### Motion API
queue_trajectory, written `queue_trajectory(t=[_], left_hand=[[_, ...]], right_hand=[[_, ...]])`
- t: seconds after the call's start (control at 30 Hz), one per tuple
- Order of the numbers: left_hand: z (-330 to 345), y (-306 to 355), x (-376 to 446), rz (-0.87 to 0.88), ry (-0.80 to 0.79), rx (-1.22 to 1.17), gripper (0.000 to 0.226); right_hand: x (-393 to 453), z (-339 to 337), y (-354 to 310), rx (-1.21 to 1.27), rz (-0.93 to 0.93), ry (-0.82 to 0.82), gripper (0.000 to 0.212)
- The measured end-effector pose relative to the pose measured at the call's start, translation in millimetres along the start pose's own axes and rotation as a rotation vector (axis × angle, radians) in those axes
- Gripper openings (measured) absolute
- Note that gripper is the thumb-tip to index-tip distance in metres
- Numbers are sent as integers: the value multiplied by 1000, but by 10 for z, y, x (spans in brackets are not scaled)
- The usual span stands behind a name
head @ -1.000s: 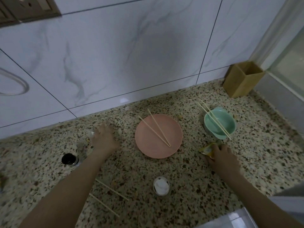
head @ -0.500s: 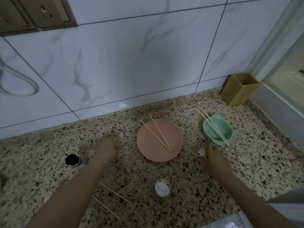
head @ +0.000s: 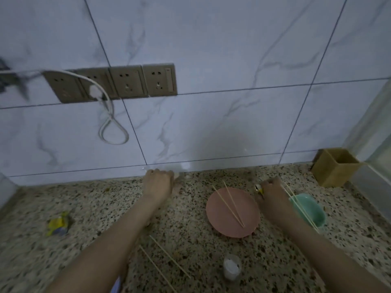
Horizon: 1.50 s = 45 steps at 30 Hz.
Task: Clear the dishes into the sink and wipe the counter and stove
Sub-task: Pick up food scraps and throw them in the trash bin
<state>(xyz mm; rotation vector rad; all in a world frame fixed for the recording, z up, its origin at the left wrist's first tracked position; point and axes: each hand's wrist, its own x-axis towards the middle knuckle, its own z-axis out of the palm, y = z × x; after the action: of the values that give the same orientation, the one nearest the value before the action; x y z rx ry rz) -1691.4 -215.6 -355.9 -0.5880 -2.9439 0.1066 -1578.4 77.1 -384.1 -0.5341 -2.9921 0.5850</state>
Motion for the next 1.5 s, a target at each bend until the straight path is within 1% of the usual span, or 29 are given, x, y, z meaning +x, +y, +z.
queue_trajectory(t=[0.07,0.1,0.13,0.2,0.27,0.33,0.4,0.47,0.53,0.6,0.63,0.73,0.8,0.9,1.0,1.2,1.27,1.33,1.43,1.5], left_hand=[[-109,-159,-40,-25,41,-11,16],[-166,-223,-86,-43,37,-79,11],[-224,-279,-142,-70,97,-146,7],[-261,-407,-236,-147,168,-220,24],[-300,-531,-348,-197,191,-242,35],[-359,-685,-503,-240,222,-279,37],[-392,-857,-669,-276,235,-270,36],[-456,-1003,-915,-313,239,-218,32],[-518,-1119,-1175,-370,270,-210,38],[-546,-1211,-1375,-405,287,-215,46],[-554,-1258,-1482,-427,272,-204,47],[-507,-1440,-1744,-470,235,-150,38],[-469,-1575,-1893,-473,246,-118,31],[-412,-1772,-2045,-475,251,-57,32],[-301,-2012,-2163,-510,247,-52,34],[55,-2603,-2383,-560,201,-123,32],[203,-2841,-2427,-570,186,-132,33],[313,-3028,-2445,-575,178,-145,33],[517,-3354,-2504,-561,169,-164,34],[636,-3545,-2545,-552,131,-138,35]], right_hand=[[85,-96,-198,-13,-62,-23,29],[119,-134,-294,-17,-98,-43,28],[150,-179,-410,-21,-140,-50,24],[183,-239,-630,-41,-209,-47,9],[192,-275,-835,-58,-271,-38,7],[224,-263,-1051,-57,-358,-24,6],[258,-217,-1240,-46,-426,-29,10],[271,-155,-1449,-44,-504,-50,3],[263,-53,-1673,-33,-597,-78,8],[231,45,-1863,2,-665,-104,5],[193,96,-1967,18,-691,-125,3],[87,222,-2247,-2,-779,-167,7],[9,290,-2412,-9,-802,-164,15],[-86,406,-2642,-22,-832,-158,23],[-153,549,-2895,-31,-845,-192,28],[-317,914,-3486,-232,-851,-190,44],[-368,1084,-3713,-250,-852,-181,41],[-397,1244,-3898,-220,-837,-175,32],[-443,1561,-4242,-213,-808,-194,40],[-441,1769,-4454,-246,-772,-187,34]])
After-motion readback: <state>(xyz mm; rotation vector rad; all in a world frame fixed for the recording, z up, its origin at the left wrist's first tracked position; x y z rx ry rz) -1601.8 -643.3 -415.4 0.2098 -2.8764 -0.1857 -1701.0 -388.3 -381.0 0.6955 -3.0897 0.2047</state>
